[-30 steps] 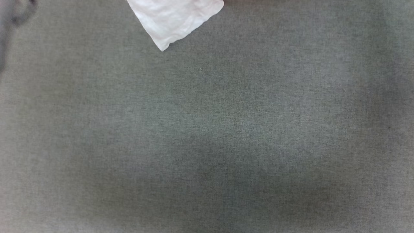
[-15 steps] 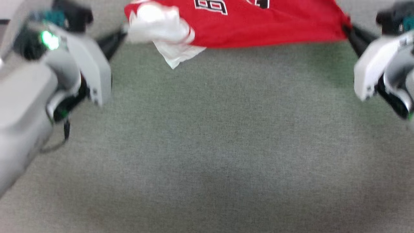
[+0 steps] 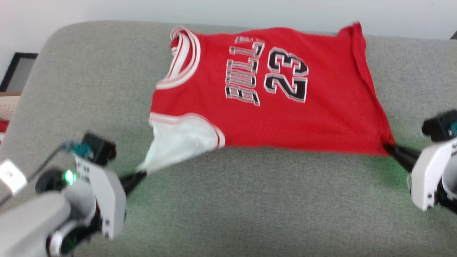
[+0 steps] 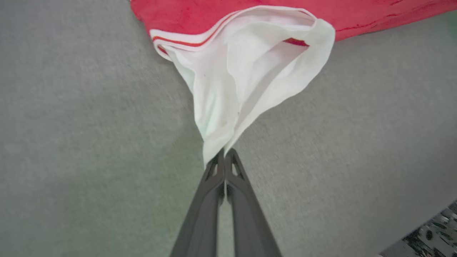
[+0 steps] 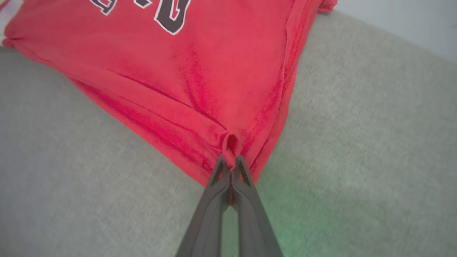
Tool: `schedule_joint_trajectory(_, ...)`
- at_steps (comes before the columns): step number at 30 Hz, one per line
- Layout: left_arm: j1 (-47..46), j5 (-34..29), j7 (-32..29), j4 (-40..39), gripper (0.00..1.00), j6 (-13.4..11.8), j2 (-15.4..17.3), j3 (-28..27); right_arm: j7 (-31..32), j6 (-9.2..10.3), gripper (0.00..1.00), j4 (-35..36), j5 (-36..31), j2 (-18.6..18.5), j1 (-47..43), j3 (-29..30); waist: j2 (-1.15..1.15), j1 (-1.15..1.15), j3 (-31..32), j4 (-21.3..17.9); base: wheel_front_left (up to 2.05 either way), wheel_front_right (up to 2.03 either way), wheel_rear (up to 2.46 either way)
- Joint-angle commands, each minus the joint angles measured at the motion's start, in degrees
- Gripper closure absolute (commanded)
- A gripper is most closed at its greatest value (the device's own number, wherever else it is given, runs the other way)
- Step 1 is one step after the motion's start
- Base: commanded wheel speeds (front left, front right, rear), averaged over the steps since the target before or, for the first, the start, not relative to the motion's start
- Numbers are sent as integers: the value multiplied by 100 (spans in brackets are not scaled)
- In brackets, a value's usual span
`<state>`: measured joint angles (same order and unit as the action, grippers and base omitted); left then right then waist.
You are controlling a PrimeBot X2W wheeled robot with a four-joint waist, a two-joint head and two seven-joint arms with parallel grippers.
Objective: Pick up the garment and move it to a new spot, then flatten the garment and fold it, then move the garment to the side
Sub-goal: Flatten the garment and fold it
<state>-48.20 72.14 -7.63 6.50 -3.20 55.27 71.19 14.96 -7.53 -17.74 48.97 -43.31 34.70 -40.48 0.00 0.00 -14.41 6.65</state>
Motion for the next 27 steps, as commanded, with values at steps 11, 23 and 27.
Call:
schedule_joint_trajectory(11,1484,752,-92,-1601,100,-1057,822,122,1252,9,100,1345,504,-346,-1955,737,0,0,258,163,0,0,0)
schedule_joint_trajectory(23,2375,1281,-332,-2435,100,-1728,1156,176,2678,9,100,2546,743,-385,-3686,1698,0,0,237,211,0,0,0)
schedule_joint_trajectory(27,2465,1304,-439,-2590,100,-1876,1221,184,3034,9,100,2818,659,-287,-4008,2051,0,0,189,183,0,0,0)
